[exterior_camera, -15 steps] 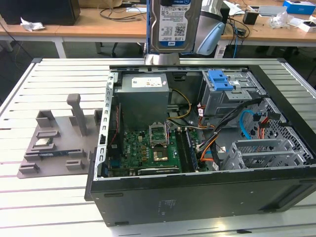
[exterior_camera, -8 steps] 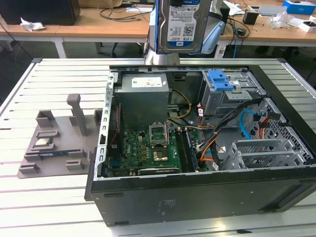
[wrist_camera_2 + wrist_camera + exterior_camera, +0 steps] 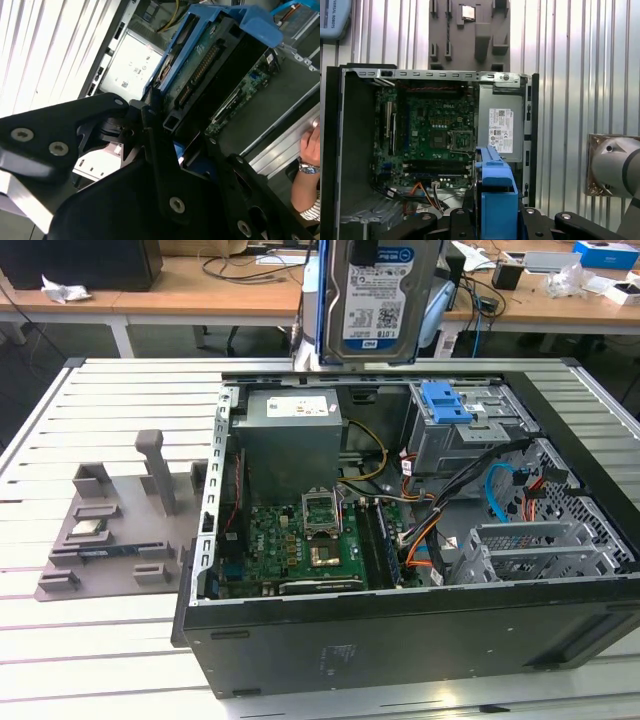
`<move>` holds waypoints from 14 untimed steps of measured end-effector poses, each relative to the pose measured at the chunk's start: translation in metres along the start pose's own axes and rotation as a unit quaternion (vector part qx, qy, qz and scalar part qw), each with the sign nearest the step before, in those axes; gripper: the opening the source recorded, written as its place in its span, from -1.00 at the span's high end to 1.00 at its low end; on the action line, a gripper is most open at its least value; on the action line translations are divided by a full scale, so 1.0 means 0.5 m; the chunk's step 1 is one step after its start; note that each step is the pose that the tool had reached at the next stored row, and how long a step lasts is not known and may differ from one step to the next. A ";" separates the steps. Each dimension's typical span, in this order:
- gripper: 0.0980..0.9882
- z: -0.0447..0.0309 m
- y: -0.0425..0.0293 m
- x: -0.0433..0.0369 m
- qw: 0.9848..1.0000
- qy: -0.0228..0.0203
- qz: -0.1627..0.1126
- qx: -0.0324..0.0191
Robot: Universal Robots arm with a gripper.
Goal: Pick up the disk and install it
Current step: 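Pick up the disk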
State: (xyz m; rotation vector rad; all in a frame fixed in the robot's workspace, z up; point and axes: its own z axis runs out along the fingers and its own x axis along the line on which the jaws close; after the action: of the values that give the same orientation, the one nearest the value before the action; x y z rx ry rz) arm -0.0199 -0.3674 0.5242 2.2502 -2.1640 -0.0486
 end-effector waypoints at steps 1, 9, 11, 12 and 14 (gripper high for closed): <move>0.39 0.000 0.000 0.008 1.000 0.000 0.000 0.000; 0.39 0.000 0.003 0.070 1.000 0.000 0.000 0.000; 0.39 0.000 0.004 0.092 1.000 0.000 0.000 0.000; 0.39 0.000 0.004 0.097 1.000 0.000 0.000 0.000; 0.39 0.000 0.004 0.110 1.000 0.000 0.000 0.000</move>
State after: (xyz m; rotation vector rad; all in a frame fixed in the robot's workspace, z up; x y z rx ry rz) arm -0.0199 -0.4223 0.5239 2.2503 -2.1639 -0.0486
